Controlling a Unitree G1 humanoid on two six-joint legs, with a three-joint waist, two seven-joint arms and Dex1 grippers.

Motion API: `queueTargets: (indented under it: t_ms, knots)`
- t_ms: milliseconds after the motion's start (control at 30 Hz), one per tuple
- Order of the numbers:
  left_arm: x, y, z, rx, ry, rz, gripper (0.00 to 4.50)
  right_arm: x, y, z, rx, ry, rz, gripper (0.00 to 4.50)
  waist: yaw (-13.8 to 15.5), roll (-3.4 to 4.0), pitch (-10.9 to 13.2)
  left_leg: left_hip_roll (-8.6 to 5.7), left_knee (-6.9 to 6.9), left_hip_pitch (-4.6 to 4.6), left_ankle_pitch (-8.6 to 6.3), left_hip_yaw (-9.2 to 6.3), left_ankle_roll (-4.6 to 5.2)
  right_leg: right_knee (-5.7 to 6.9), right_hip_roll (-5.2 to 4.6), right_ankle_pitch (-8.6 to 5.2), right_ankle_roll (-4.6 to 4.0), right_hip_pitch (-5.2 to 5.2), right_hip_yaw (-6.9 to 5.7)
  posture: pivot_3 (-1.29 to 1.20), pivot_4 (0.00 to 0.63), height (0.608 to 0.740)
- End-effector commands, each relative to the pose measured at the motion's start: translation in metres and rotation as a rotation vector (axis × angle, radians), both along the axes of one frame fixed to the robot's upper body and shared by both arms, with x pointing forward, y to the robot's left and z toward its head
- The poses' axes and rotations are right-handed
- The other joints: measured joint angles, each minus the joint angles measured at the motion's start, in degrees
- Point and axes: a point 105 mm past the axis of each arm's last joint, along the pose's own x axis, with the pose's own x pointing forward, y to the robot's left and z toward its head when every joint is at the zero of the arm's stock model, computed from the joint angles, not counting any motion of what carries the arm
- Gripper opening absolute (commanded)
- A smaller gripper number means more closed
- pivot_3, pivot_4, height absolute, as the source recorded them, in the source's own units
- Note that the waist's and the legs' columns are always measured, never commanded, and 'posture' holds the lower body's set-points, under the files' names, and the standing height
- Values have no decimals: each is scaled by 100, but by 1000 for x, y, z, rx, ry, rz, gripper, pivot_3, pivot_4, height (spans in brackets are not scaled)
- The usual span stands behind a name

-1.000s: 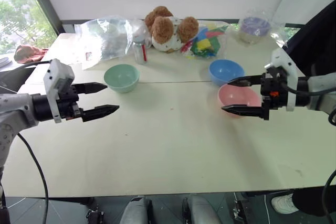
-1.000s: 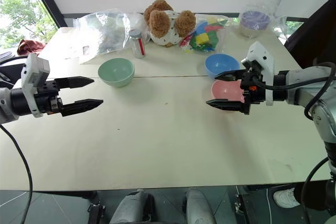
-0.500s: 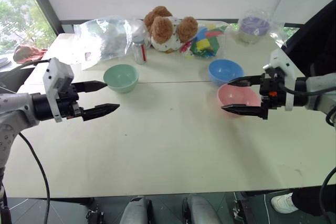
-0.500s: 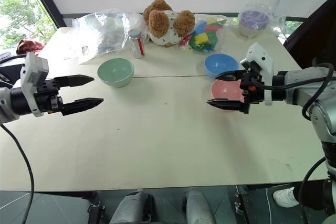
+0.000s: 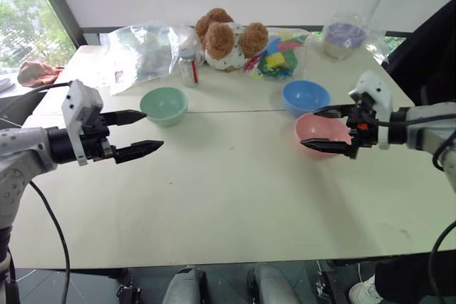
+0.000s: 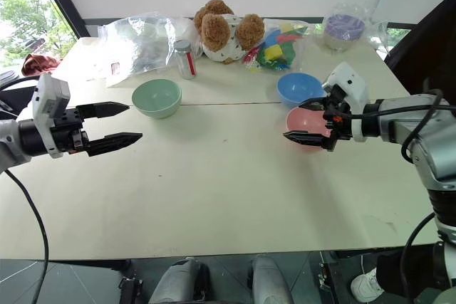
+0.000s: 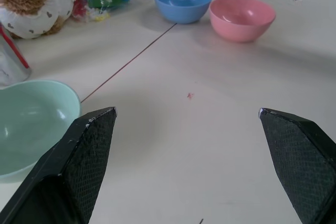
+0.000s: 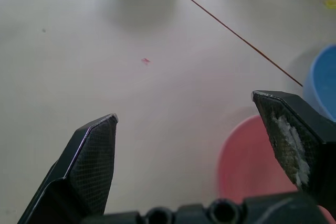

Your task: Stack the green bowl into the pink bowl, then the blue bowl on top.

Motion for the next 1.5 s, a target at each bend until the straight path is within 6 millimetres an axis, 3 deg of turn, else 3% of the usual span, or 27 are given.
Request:
queueTargets:
  t_ms: [33, 133, 267, 367, 500, 667, 733, 833, 933, 1100, 1267, 1500]
  knots:
    - [3, -3, 7, 12, -50, -2, 4500, 13, -4, -5, -5, 4, -69, 4464, 0, 0, 0, 0, 0, 0, 0, 0, 0, 0, 0, 0, 0, 0, 0, 0, 150, 740]
    - [5, -8, 2, 22, -53, -9, 4500, 36, -10, -41, -37, 65, -166, 4464, -16, -2, -1, 0, 0, 1, 0, 2, 0, 0, 0, 0, 0, 0, 0, 0, 150, 740]
    - [6, -12, 0, 27, -56, -15, 4500, 54, -11, -66, -73, 103, -212, 4464, -11, 0, 0, -1, -1, -3, 0, 4, 0, 2, 2, 0, 0, -8, 1, 0, 150, 740]
    - [5, -13, 0, 31, -57, -15, 4500, 56, -9, -81, -113, 132, -196, 4464, -10, 0, 0, -1, -4, -7, 0, 4, -1, 1, 2, 0, 0, -13, 1, 0, 150, 740]
    - [3, -12, 1, 33, -61, -3, 4500, 53, -3, -81, -123, 124, -152, 3179, -5, 0, 0, -2, -3, -7, 0, 4, 0, 1, 1, 0, 0, -12, 1, 0, 150, 740]
    - [1, -12, 0, 35, -61, 4, 4500, 51, 1, -69, -138, 86, -114, 762, -35, -3, -2, -1, 0, -4, 0, 4, 0, 2, 0, 1, 0, -8, 1, 0, 150, 740]
    - [1, -13, 0, 34, -63, 4, 4500, 49, 1, -65, -189, 58, -91, 98, -48, -5, -3, 0, 0, 2, 0, 5, 0, 4, 1, 1, 0, -3, 2, 0, 150, 740]
    - [2, -13, 1, 33, -66, 3, 4500, 42, 5, -56, -241, 17, -18, 98, -32, -3, -2, 1, -2, 3, 0, 4, 0, 6, 2, 1, 0, -4, 2, 0, 150, 740]
    - [3, -13, 3, 32, -68, 3, 4500, 23, 26, -40, -249, -14, 149, 98, -16, -2, -1, 0, -5, -4, 0, 4, 0, 5, 2, 1, 0, -13, 1, 0, 150, 740]
    - [8, -12, 8, 34, -79, -1, 4500, -21, 83, -24, -220, -56, 500, 98, -16, -2, -1, 1, -5, -5, 0, 2, 1, 3, 2, 1, 0, -13, 0, 0, 150, 740]
    - [11, -14, 10, 34, -82, -13, 4500, -34, 119, -31, -193, -88, 646, 98, -12, -4, -2, -1, 0, -3, 0, 2, 0, 3, 1, 1, 0, -7, 0, 0, 150, 740]
    - [9, -14, 11, 38, -80, -18, 4500, -29, 129, -57, -283, -106, 733, 98, 0, -5, -1, -4, 1, -4, 0, 2, 1, 2, 0, 1, 0, -8, -2, 0, 150, 740]
